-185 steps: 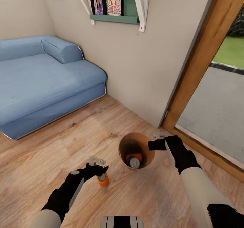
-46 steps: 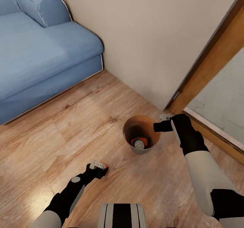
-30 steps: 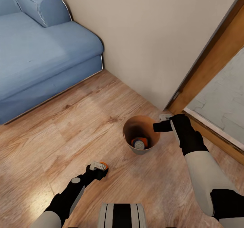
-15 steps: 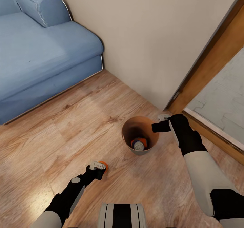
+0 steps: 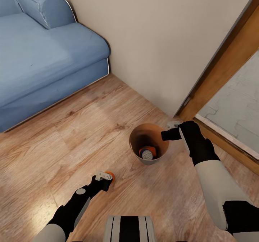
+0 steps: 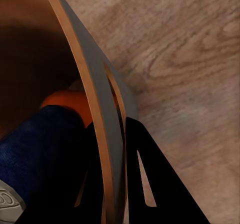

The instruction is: Put the three can of soda from the living room inside the tash can in the kitchen.

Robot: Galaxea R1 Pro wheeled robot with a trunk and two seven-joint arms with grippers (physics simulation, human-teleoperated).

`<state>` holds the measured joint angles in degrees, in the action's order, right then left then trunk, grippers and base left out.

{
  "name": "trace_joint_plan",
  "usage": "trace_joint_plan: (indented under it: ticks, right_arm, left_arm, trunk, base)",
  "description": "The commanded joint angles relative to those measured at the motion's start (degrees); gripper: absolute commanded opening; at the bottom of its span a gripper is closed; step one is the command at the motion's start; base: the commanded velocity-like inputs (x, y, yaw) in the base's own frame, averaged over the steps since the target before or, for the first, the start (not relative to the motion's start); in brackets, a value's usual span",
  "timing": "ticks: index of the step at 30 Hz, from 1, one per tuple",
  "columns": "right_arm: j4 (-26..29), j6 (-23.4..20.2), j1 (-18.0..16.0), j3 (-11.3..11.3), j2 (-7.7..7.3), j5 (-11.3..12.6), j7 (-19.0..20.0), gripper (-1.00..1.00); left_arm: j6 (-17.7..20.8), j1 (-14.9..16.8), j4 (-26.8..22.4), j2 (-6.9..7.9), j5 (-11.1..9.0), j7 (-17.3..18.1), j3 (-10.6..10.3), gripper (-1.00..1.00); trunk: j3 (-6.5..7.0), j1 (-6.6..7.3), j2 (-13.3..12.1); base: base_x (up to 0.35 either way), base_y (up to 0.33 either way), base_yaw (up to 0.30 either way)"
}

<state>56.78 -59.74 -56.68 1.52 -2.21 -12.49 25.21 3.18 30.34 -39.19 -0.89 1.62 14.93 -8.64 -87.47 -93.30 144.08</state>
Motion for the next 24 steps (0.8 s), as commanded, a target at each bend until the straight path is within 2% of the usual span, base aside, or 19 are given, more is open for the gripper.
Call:
trace_joint_plan:
  ticks: [1, 20, 24]
  right_arm:
    - [0.0, -0.3, 0.0, 0.0, 0.01, 1.4, 0.4, -1.00]
    - [0.0, -0.3, 0.0, 0.0, 0.01, 1.4, 0.4, -1.00]
    - [0.0, -0.3, 0.0, -0.1, 0.01, 1.5, 0.4, -1.00]
  left_arm:
    - [0.0, 0.0, 0.1, 0.01, 0.3, -0.1, 0.0, -1.00]
    - [0.1, 0.0, 0.1, 0.01, 0.4, 0.0, -0.2, -1.00]
    - [1.7, 0.0, -0.3, 0.08, 0.1, 0.1, 0.1, -1.00]
  trunk:
    - [0.22, 0.03, 0.0]
    - [4.43, 0.52, -0.3]
    - [5.32, 0.62, -0.3]
  base:
    - [0.000, 0.000, 0.000]
    - [0.000, 0.000, 0.000]
    - [0.000, 0.000, 0.000]
